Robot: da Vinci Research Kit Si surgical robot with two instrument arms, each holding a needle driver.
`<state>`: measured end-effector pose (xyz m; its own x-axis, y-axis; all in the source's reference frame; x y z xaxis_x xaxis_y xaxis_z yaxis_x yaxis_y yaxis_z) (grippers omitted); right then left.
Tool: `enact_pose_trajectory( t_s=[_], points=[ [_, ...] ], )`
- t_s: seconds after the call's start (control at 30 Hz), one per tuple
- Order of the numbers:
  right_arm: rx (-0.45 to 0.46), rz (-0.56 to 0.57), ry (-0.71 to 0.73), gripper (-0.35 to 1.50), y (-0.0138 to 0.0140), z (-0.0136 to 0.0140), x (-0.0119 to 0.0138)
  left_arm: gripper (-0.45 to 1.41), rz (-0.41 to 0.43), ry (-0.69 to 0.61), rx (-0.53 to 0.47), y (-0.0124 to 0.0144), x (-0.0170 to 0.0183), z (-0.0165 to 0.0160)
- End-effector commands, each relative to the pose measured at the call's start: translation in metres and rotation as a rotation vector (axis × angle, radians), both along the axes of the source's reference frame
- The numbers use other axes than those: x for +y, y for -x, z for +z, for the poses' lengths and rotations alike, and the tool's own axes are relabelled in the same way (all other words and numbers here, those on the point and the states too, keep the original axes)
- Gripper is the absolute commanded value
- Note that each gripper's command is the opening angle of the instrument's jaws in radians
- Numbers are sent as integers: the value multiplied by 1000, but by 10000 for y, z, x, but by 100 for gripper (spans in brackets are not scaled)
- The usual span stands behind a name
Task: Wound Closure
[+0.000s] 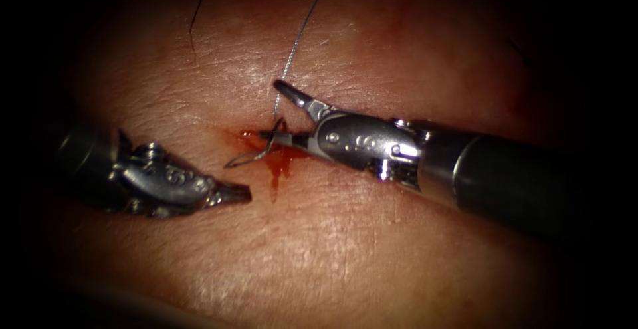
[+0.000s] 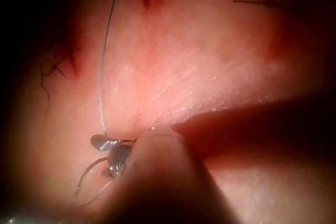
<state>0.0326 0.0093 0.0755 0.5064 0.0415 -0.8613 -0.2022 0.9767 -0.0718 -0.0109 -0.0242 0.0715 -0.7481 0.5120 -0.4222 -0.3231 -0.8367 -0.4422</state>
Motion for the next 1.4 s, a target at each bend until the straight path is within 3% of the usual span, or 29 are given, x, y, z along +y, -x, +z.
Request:
enact_pose_trajectory(
  t_s=[0.03,0.1,0.17,0.4,0.47,0.5,0.53,0.83,1.03,1.4],
  points=[
    [6,-13,2,58,-9,4,-5,4,1,-3,2,0,-9,5],
    [-12,-55,-7,-33,-9,3,-6,4,1,-3,2,-1,-9,5],
    [-42,-86,-7,-35,-8,1,-7,4,2,-3,2,-2,-10,5],
    [-21,-65,46,-35,0,-13,2,4,3,-4,1,-3,-9,4],
    [-2,-41,95,76,-2,-18,6,4,3,-4,1,-3,-9,4],
    [-19,-22,107,121,-5,-18,8,4,3,-4,1,-3,-10,4],
    [-23,6,87,131,-7,-16,8,4,4,-4,1,-4,-10,4],
    [-37,46,93,148,-7,-13,9,4,5,-4,0,-5,-10,4],
    [-39,17,174,148,-2,-20,0,4,6,-4,-1,-6,-10,4],
    [18,-2,369,148,0,-80,-20,4,8,-5,-3,-8,-8,3]
  ],
)
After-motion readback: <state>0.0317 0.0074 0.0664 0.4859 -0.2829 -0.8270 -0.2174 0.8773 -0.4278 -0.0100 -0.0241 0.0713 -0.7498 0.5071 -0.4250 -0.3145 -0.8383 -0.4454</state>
